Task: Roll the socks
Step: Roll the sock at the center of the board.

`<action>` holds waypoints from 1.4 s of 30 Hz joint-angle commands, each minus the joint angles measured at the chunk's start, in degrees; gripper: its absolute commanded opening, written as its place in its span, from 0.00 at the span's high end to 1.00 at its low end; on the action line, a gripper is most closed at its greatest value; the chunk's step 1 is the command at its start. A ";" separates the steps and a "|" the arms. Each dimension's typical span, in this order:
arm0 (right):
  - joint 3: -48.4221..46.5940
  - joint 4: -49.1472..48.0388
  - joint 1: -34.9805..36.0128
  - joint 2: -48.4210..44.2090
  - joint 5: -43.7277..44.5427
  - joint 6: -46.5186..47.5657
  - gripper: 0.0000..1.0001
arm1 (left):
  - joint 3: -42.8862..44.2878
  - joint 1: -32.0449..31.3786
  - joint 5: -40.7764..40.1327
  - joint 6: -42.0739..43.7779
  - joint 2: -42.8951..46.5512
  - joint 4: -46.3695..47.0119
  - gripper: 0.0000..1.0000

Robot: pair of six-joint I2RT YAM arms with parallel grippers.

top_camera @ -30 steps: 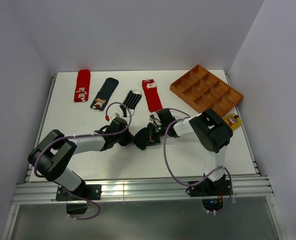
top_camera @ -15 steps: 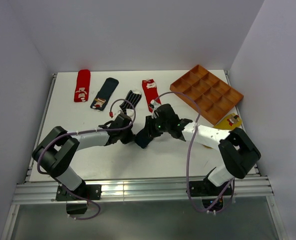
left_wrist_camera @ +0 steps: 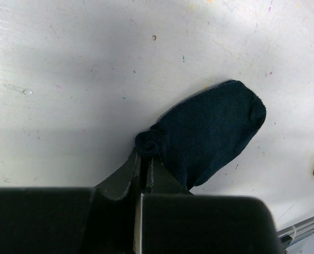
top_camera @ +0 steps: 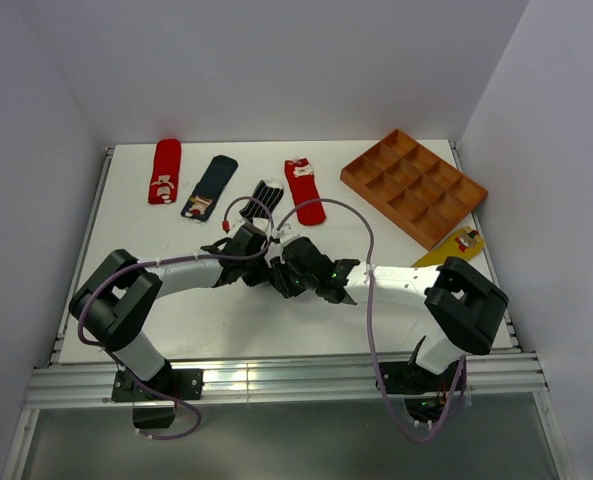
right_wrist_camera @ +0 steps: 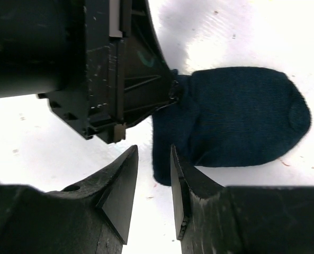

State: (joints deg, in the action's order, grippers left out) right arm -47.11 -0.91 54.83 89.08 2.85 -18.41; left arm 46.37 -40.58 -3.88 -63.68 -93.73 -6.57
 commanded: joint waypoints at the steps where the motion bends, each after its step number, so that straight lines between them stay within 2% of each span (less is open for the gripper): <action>1: -0.70 -3.23 2.04 2.05 5.23 3.74 0.61 | 1.62 -0.55 -1.04 1.37 -0.75 -1.69 1.00; 11: 0.26 -3.66 3.09 4.35 3.48 4.53 0.59 | 1.71 -0.47 -1.31 0.66 -0.84 -1.87 1.00; 31: 10.11 -17.10 2.92 -6.46 9.81 5.40 0.53 | 1.44 0.23 -2.62 0.05 -2.94 -1.43 1.00; 42: 7.74 -17.81 3.00 -0.76 7.87 8.22 0.54 | 2.94 0.94 -2.01 0.57 -3.83 -1.52 1.00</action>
State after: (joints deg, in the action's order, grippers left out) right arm -37.52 -16.56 57.25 86.35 10.00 -11.44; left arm 48.62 -40.03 -4.34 -64.10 -96.09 -6.28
